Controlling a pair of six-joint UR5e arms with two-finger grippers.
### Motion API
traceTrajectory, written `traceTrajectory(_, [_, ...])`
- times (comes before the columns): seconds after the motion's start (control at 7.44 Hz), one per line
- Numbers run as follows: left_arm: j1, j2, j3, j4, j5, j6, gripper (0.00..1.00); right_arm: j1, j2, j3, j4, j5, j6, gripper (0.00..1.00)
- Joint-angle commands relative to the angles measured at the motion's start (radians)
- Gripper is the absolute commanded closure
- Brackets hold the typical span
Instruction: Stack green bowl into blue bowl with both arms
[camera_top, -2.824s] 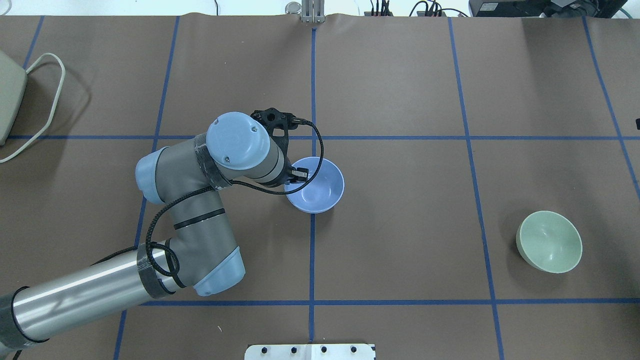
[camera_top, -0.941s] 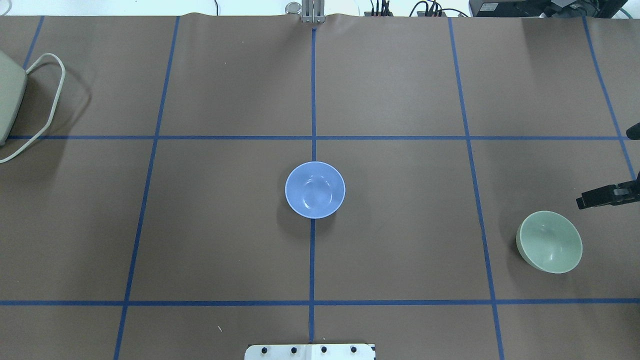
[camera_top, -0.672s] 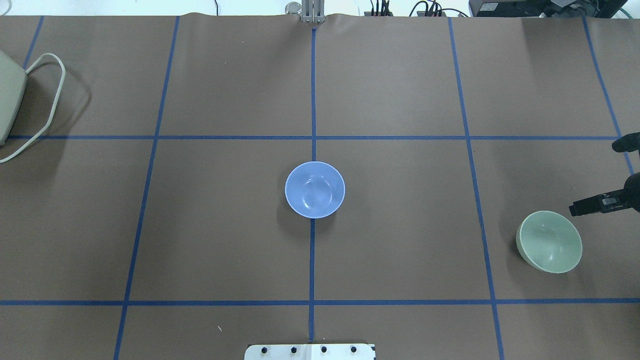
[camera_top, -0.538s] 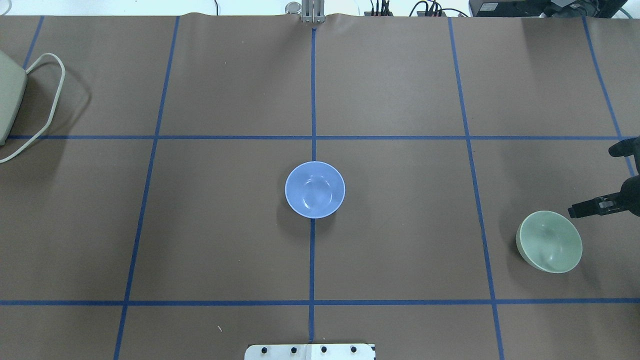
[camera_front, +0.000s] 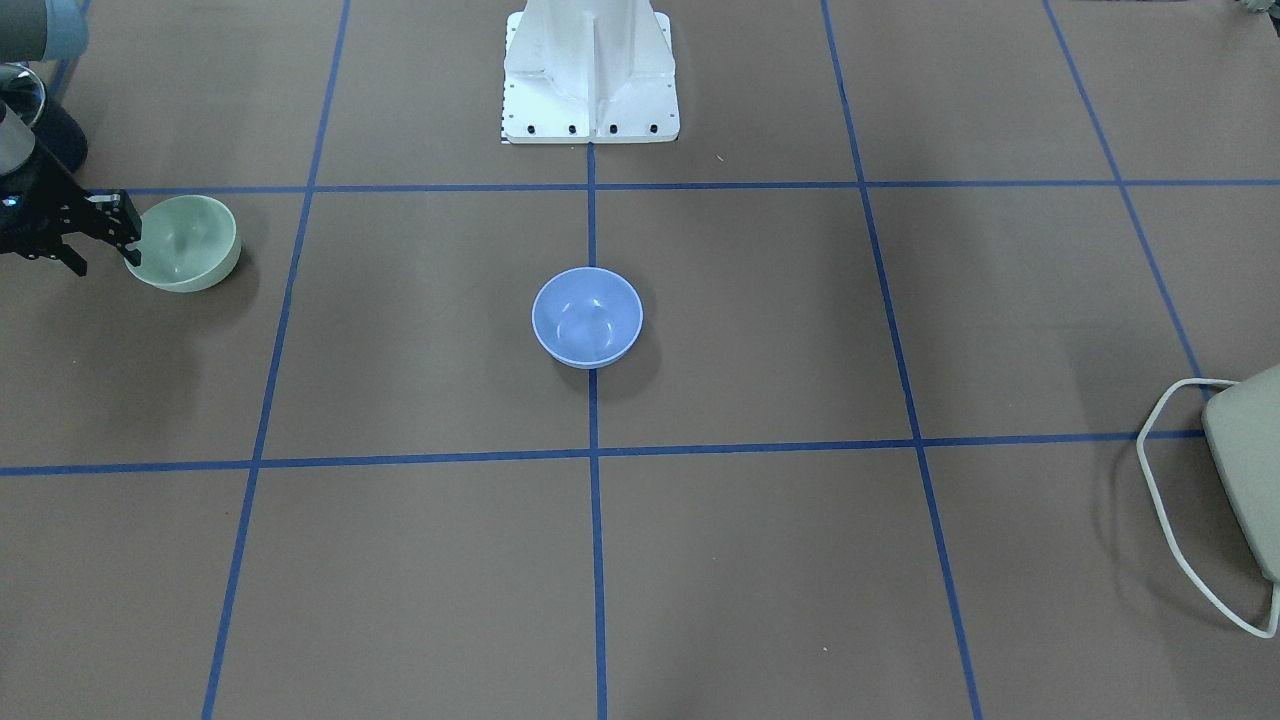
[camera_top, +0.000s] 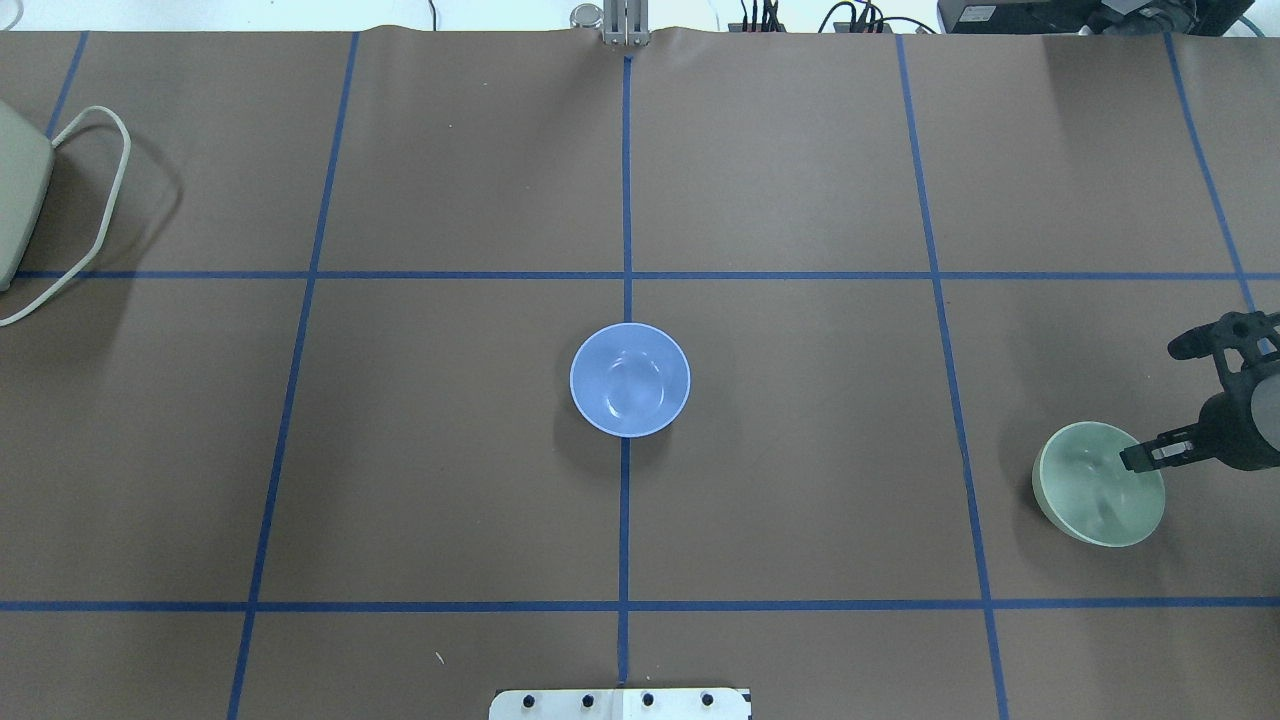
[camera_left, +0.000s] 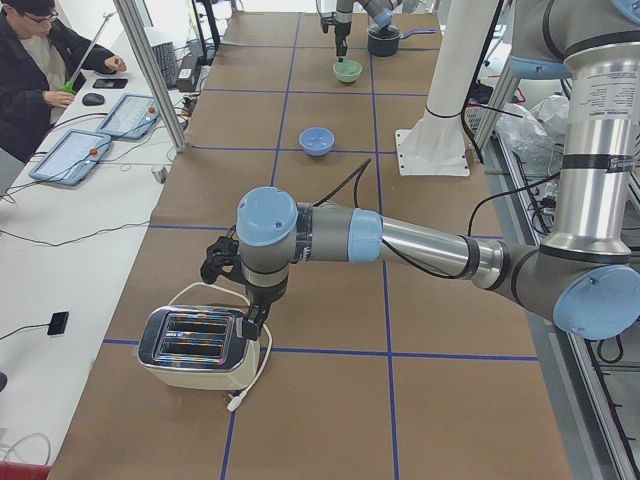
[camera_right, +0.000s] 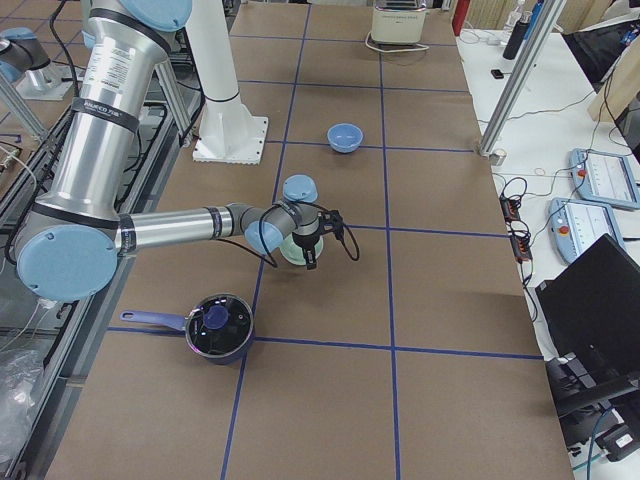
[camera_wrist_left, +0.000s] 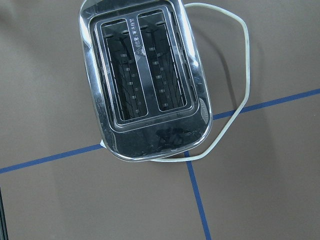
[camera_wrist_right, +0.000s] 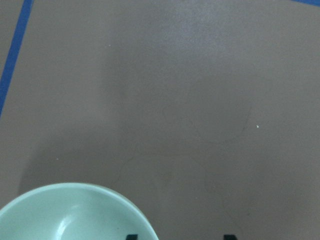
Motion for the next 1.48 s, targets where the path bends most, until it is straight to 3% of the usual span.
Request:
traceTrajectory(0.0, [0.0,0.003,-0.003,-0.002,-0.003,0.001,0.01,-0.021,-0.004,-0.002,0.001,-0.004,-0.002,0.99])
traceTrajectory(0.27, [-0.001,0.003,-0.003,-0.002,-0.005,0.003,0.01,-0.017,-0.012,0.01,0.007,0.0,-0.006,1.0])
traceTrajectory(0.54, [0.0,0.004,-0.001,-0.002,-0.005,0.001,0.01,0.079,0.008,0.044,0.008,0.074,-0.002,1.0])
traceTrajectory(0.67, [0.0,0.012,-0.003,-0.002,-0.002,-0.006,0.01,0.135,0.07,0.041,0.007,0.136,0.0,1.0])
traceTrajectory(0.81, [0.007,0.021,0.005,-0.002,-0.003,-0.048,0.01,0.15,0.125,0.04,-0.005,0.142,0.012,1.0])
traceTrajectory(0.94, [0.007,0.048,-0.009,-0.011,-0.005,-0.13,0.01,0.152,0.208,0.044,-0.009,0.149,0.161,1.0])
traceTrajectory(1.08, [0.007,0.07,-0.013,-0.046,-0.005,-0.146,0.01,0.152,0.346,0.05,-0.089,0.157,0.34,1.0])
traceTrajectory(1.34, [0.008,0.102,-0.015,-0.1,-0.005,-0.152,0.01,0.076,0.638,0.101,-0.494,0.128,0.428,1.0])
